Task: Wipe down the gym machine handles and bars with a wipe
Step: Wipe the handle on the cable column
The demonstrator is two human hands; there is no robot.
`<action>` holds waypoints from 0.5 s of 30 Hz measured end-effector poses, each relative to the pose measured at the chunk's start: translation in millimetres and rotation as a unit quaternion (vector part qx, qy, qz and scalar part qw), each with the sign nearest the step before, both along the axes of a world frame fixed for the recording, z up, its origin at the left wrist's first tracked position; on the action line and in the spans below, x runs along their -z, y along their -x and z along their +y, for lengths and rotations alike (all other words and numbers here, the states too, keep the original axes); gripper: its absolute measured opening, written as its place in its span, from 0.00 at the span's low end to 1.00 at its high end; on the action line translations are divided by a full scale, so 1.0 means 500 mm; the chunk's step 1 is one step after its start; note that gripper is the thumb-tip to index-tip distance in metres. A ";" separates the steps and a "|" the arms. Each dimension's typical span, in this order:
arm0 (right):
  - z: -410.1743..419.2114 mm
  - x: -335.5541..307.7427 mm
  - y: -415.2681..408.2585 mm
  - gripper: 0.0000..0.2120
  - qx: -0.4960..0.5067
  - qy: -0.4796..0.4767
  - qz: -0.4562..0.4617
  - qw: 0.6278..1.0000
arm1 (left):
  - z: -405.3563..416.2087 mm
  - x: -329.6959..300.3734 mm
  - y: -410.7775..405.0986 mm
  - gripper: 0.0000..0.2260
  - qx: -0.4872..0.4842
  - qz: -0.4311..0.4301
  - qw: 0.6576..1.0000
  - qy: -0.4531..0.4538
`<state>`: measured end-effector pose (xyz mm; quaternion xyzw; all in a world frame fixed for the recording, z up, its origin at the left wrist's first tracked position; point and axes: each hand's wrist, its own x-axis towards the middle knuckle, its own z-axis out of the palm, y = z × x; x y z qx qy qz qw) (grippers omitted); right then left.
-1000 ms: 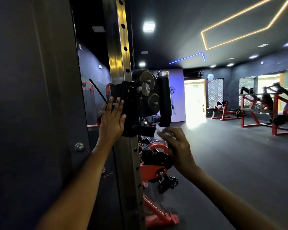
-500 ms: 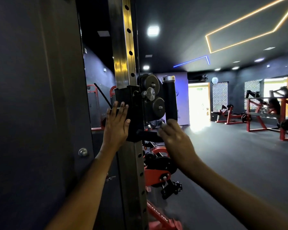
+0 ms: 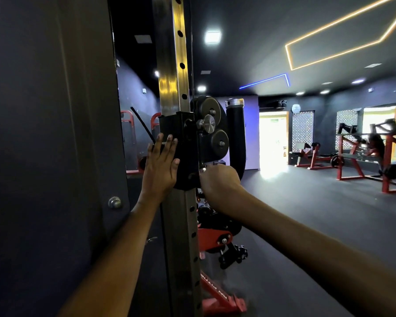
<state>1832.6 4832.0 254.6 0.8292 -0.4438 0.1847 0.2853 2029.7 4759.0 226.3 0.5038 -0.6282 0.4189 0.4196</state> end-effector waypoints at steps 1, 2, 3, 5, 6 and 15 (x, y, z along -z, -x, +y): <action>-0.004 -0.007 -0.006 0.13 0.012 -0.015 -0.020 1.000 | 0.000 0.001 -0.001 0.25 -0.001 0.000 1.000 -0.002; -0.018 -0.011 -0.015 0.13 0.008 -0.025 -0.049 0.998 | 0.000 0.001 -0.001 0.25 -0.003 -0.001 1.000 -0.004; -0.038 -0.010 -0.029 0.12 -0.014 -0.035 -0.087 0.996 | 0.000 0.001 -0.002 0.25 -0.004 -0.003 1.000 -0.007; -0.063 -0.007 -0.048 0.09 -0.068 -0.062 -0.131 0.987 | 0.002 0.000 -0.003 0.25 -0.007 -0.005 1.000 -0.011; -0.076 0.002 -0.052 0.09 -0.083 -0.058 -0.110 0.989 | 0.002 0.000 -0.003 0.25 -0.010 -0.006 1.000 -0.012; -0.174 0.172 0.031 0.09 -0.224 0.219 0.158 0.936 | 0.010 0.000 -0.001 0.25 -0.034 -0.010 0.999 -0.036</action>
